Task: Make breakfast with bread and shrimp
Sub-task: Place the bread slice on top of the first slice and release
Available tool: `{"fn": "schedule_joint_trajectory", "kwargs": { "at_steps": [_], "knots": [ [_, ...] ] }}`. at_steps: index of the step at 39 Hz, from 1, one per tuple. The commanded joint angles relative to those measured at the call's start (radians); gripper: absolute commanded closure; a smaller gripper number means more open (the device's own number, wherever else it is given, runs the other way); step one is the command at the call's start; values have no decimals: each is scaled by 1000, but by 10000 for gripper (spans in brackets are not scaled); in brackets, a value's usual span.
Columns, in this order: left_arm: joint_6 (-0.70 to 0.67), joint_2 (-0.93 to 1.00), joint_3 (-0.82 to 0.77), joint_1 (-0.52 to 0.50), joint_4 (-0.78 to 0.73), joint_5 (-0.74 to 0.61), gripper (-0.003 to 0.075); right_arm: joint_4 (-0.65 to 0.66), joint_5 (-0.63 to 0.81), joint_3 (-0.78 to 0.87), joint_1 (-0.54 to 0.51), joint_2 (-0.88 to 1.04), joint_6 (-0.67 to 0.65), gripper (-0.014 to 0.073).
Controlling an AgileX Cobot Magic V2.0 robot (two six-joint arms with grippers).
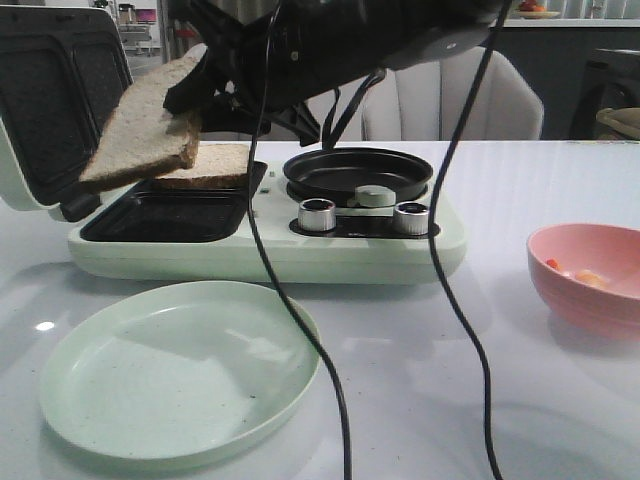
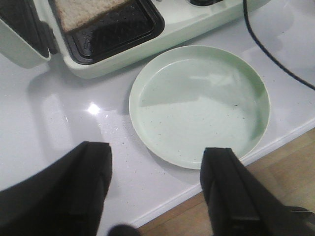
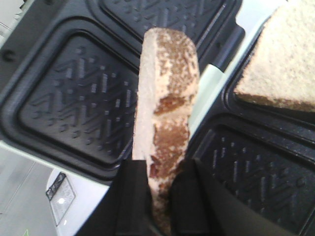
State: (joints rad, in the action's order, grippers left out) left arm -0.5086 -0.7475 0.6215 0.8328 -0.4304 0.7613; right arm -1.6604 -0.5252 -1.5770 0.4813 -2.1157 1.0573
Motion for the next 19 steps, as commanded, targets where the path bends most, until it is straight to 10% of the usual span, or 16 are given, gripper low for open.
{"fn": "schedule_joint_trajectory", "kwargs": {
  "at_steps": [1, 11, 19],
  "knots": [
    [-10, 7, 27, -1, -15, -43, 262, -47, -2, -49, 1, 25, -1, 530],
    [-10, 7, 27, -1, -15, -43, 262, -38, 37, -49, 3, -11, -1, 85],
    [-10, 7, 27, -1, -15, -43, 262, 167, 101, -45, -30, 89, -62, 85]
  ]
}}
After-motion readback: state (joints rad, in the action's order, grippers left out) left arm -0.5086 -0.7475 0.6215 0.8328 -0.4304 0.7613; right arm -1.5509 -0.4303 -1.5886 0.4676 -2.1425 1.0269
